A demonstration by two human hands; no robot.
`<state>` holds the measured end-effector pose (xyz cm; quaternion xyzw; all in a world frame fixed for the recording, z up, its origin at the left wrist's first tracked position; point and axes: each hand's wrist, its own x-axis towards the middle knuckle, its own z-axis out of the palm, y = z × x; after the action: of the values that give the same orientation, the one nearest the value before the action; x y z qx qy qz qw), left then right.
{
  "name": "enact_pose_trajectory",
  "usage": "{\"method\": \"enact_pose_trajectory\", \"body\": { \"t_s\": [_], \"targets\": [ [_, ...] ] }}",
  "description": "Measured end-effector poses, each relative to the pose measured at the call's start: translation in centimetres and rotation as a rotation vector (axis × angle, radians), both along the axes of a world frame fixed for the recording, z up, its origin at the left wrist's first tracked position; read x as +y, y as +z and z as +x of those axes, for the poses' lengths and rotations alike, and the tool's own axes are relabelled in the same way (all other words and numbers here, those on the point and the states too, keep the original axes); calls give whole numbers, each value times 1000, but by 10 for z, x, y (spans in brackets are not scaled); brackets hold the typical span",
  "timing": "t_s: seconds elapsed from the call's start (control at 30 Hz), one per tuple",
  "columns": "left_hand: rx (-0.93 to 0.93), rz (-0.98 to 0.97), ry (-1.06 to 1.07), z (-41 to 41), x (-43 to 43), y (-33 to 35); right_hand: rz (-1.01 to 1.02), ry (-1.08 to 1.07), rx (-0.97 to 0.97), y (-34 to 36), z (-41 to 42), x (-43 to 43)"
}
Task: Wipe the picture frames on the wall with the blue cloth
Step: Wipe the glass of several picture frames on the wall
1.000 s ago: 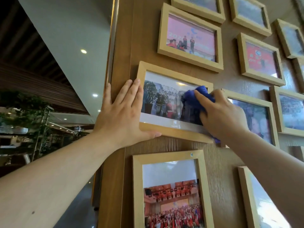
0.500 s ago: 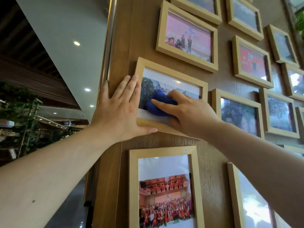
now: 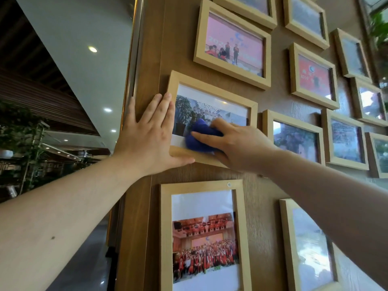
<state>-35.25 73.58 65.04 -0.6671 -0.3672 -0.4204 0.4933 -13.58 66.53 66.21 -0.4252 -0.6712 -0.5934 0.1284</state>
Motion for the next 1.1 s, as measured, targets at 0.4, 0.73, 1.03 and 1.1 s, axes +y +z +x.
{"method": "enact_pose_trajectory", "body": {
  "t_s": [0.4,0.73,1.03,1.1],
  "targets": [
    [49,-6,-42,-5,-2,-18,57,-128,192,-33,57,-16],
    [316,-8,-58,-21,-3,-106,105,156,419,-121,28,-23],
    [300,-72,-56,-24,-3,-119,-27,279,384,-166,-46,2],
    [300,-77,-65,-24,-4,-119,-23,285,397,-169,-50,7]
  ]
}}
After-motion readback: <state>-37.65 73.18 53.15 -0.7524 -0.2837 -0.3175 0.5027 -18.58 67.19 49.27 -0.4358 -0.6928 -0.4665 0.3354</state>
